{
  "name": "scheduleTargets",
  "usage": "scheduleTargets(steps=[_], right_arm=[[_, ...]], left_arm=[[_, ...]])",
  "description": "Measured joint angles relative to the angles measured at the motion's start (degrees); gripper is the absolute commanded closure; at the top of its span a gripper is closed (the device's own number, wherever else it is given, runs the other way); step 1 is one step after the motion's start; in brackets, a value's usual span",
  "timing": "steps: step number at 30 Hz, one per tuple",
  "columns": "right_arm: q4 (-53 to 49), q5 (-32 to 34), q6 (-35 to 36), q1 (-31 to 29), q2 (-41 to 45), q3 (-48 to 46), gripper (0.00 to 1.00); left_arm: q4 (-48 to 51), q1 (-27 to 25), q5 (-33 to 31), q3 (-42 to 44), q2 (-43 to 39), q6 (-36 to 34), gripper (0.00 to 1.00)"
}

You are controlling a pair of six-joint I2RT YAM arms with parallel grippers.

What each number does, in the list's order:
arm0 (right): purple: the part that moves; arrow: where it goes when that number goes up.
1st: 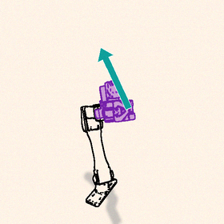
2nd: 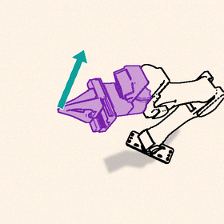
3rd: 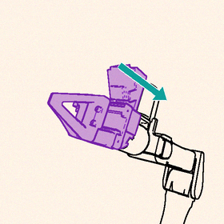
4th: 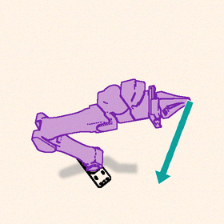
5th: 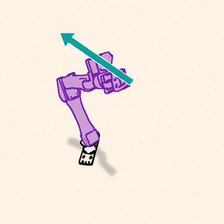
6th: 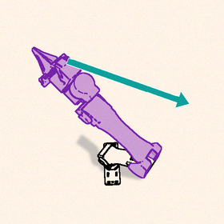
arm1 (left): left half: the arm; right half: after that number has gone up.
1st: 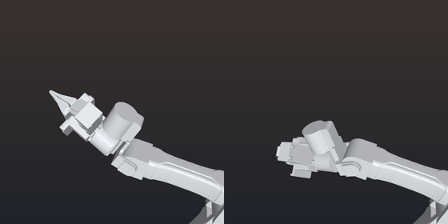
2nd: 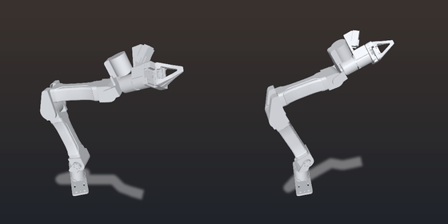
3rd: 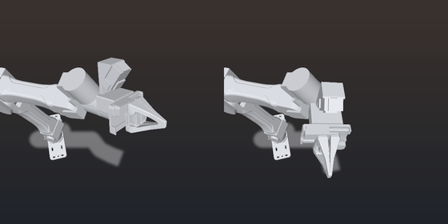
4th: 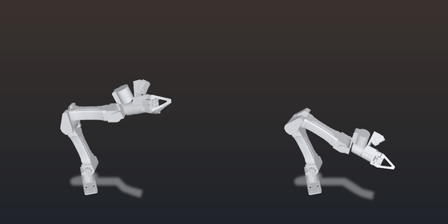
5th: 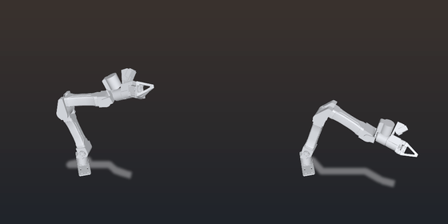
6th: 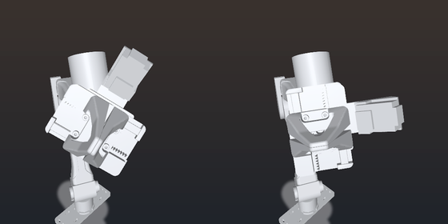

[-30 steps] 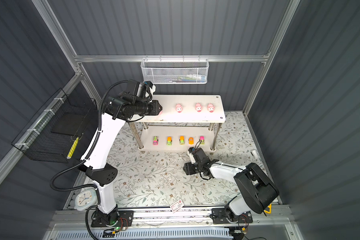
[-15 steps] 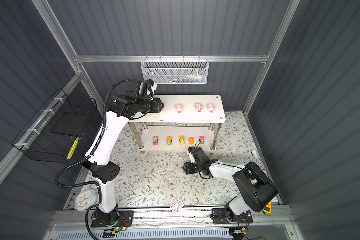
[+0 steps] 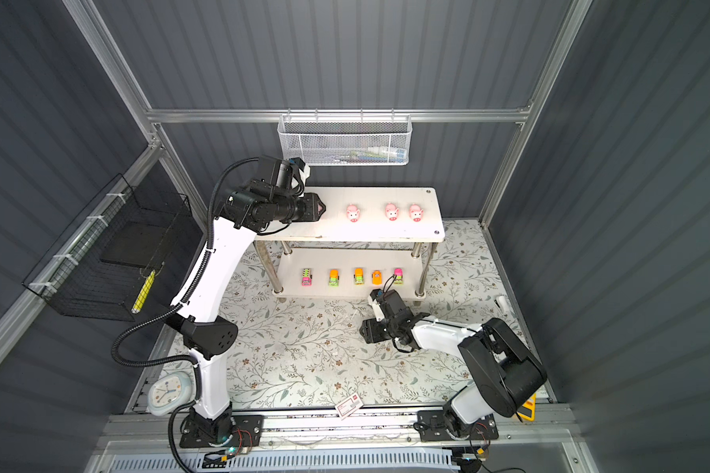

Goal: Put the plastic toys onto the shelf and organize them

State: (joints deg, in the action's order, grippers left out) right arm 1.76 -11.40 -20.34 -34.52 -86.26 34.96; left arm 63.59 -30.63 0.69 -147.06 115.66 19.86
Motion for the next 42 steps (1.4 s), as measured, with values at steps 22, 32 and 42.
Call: scheduleTargets(steps=[22,32,42], right_arm=[[-4.66,1.03,-1.29,0.00,9.18,-1.75,0.35],[-13.88,13.64,-4.28,0.72,40.65,-6.47,0.35],[-15.93,18.95,-3.13,19.43,46.95,-6.58,0.35]], left_arm=[[-11.15,0.37,0.42,13.94,-19.63,-1.14,0.33],[-23.96,0.37,-14.60,50.51,-46.80,-2.71,0.28],[-33.18,0.37,-31.89,87.38,-63.52,-0.04,0.25]])
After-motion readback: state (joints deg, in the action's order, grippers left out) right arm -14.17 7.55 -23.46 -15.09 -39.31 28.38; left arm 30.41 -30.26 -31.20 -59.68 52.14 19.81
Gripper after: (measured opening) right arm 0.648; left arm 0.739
